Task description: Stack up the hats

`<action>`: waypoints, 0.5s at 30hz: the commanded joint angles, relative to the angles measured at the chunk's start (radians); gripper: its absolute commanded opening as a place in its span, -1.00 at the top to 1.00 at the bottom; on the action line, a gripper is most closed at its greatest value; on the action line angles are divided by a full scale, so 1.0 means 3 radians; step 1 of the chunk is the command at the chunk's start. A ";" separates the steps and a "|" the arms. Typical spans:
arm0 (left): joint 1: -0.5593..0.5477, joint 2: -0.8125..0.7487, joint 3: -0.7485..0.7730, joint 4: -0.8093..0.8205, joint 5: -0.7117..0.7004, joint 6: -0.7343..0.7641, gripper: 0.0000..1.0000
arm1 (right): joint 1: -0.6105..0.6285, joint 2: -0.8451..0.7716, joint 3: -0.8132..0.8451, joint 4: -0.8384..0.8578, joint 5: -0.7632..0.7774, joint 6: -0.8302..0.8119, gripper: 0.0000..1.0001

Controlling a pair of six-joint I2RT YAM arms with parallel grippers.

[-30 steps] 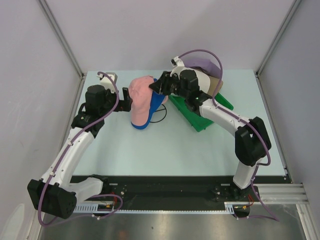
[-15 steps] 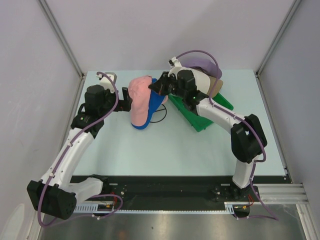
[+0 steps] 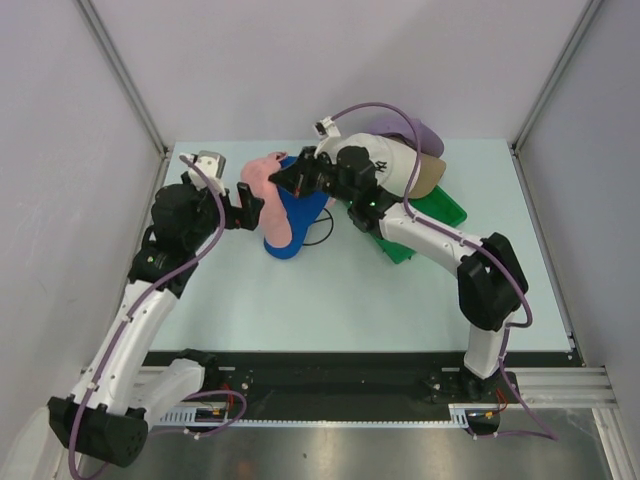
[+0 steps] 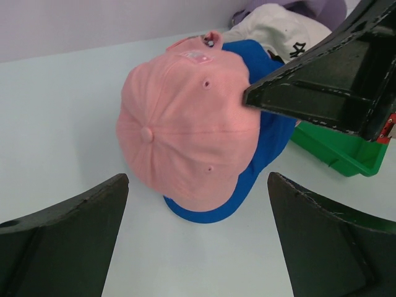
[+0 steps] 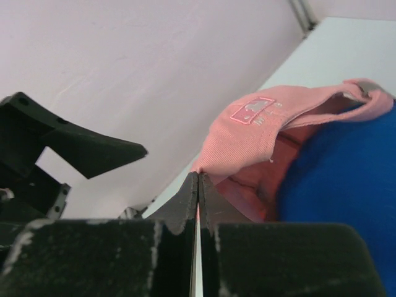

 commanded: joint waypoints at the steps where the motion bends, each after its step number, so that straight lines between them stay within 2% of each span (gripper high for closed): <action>1: 0.0022 -0.0296 -0.0151 0.0215 0.0169 0.0157 -1.00 | 0.0140 -0.0033 0.0234 0.0414 -0.0118 0.0139 1.00; 8: 0.0022 -0.0506 -0.0233 -0.0086 -0.0179 0.0163 -0.92 | 0.0242 -0.0043 0.0229 0.0588 -0.0180 0.0257 1.00; 12: 0.0022 -0.0695 -0.0366 -0.0041 -0.0026 0.0183 -0.69 | 0.0242 -0.0089 0.0199 0.0639 -0.0231 0.0303 1.00; 15: 0.0022 -0.0798 -0.0483 0.0031 0.0097 0.0183 -0.70 | 0.0242 -0.0130 0.0148 0.0675 -0.0282 0.0333 1.00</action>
